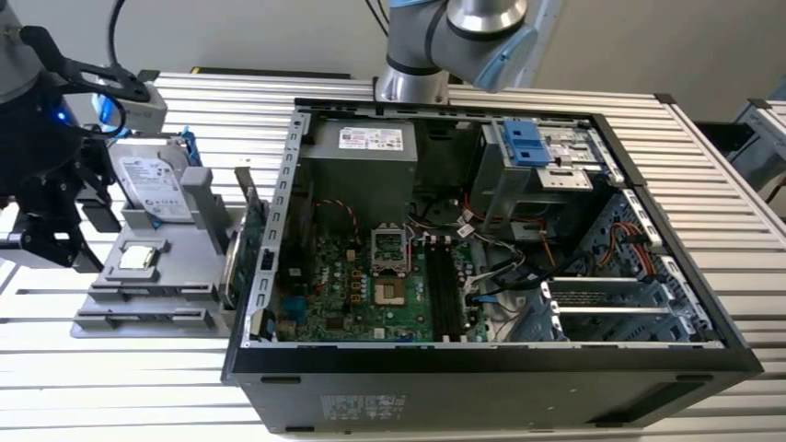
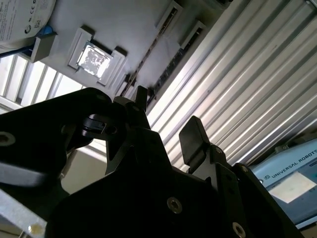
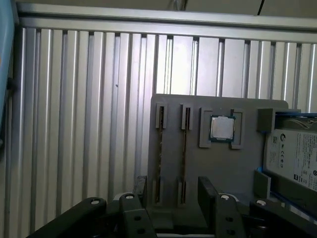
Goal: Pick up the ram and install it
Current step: 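Pick up the ram and move it above insertion slot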
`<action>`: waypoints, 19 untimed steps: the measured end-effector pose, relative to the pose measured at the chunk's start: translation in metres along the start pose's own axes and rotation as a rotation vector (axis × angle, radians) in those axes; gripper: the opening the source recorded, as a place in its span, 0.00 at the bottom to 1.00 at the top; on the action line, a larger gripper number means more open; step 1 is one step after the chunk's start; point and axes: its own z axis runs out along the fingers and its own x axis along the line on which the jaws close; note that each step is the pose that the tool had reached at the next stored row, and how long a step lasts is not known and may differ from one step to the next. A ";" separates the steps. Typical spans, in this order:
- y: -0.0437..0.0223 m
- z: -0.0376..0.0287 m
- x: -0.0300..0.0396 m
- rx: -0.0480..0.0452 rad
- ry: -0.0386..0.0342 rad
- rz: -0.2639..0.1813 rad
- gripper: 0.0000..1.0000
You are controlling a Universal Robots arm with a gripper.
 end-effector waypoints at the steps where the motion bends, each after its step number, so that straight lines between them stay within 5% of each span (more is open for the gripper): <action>1: 0.0000 0.0007 0.0000 -0.0001 0.0000 0.000 1.00; 19: -0.0005 0.0126 0.0001 0.0000 0.0000 0.000 1.00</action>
